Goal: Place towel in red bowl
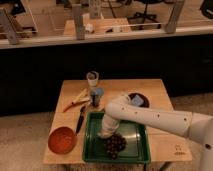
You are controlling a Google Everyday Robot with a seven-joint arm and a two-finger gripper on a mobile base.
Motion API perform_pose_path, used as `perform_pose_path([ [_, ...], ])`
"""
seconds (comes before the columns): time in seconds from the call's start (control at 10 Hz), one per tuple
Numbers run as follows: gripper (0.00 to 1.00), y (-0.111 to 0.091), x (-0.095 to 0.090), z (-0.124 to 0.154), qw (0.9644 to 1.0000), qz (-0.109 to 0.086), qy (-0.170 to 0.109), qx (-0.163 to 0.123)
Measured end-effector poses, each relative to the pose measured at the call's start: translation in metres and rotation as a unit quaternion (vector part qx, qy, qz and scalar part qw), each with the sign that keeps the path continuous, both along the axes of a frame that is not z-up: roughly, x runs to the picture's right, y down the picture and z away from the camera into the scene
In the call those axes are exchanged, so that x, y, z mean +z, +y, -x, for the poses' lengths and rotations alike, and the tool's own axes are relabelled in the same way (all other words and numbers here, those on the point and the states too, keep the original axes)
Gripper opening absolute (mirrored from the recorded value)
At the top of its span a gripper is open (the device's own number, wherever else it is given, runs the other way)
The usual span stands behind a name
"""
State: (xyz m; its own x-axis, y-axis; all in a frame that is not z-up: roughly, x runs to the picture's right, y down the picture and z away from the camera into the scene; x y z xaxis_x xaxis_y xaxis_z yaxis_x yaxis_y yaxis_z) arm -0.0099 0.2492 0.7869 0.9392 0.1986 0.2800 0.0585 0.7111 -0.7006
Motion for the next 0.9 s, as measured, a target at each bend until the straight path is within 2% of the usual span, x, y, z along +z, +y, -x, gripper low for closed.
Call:
perform_pose_path([
  [0.2,0.00,-0.010,-0.027,0.008,0.9991,-0.018,-0.037,-0.005],
  [0.4,0.00,-0.027,-0.067,0.023,0.9951,-0.050,-0.082,-0.025],
  [0.6,0.00,-0.037,-0.087,0.054,0.9894,-0.074,-0.113,-0.054],
  [0.7,0.00,-0.037,-0.090,0.066,0.9871,-0.079,-0.124,-0.064],
  [0.9,0.00,-0.038,-0.091,0.068,0.9866,-0.081,-0.125,-0.066],
])
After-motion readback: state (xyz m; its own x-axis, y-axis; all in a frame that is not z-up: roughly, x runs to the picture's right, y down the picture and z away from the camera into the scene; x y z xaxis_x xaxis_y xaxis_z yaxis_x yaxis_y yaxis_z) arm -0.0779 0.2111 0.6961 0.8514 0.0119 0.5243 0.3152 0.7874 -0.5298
